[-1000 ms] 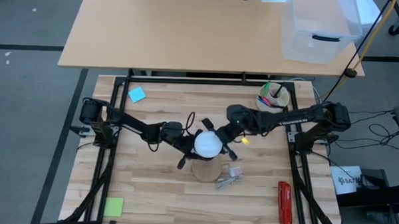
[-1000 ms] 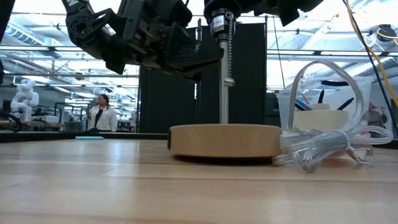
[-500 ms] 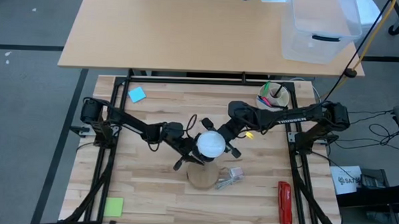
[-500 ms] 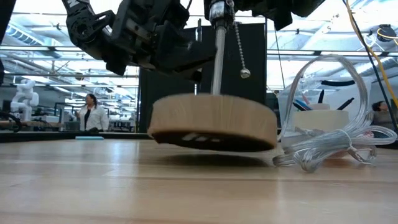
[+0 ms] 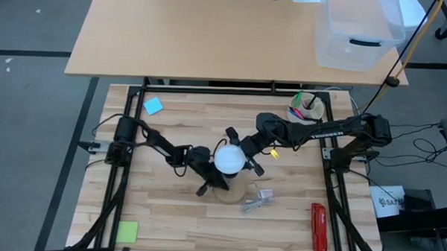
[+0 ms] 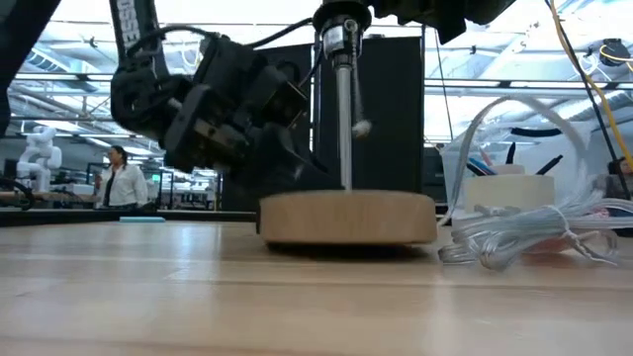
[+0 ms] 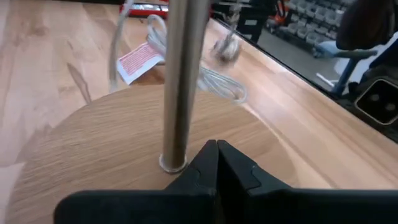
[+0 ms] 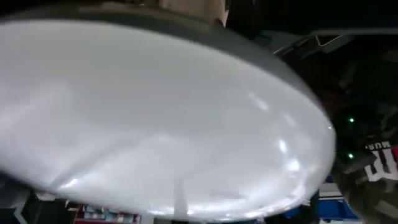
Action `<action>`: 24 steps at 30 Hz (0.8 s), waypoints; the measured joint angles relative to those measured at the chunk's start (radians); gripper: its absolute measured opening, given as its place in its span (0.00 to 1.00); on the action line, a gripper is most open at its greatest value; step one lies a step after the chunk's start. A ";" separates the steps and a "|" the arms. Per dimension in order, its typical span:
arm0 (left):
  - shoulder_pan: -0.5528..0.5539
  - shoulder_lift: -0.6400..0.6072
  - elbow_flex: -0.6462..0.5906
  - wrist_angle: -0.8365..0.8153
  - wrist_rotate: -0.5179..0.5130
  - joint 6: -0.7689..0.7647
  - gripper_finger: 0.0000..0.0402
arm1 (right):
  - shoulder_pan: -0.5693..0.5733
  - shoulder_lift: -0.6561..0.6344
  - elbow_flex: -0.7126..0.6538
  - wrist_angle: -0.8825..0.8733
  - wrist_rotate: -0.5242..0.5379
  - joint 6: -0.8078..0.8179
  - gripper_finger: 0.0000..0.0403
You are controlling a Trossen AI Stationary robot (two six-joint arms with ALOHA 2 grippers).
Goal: Screw lightbulb
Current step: Remove the lightbulb from the lamp
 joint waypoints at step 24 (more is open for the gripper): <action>-0.021 0.023 0.003 0.133 -0.168 -0.021 0.01 | 0.036 -0.002 0.001 -0.116 0.253 0.057 0.55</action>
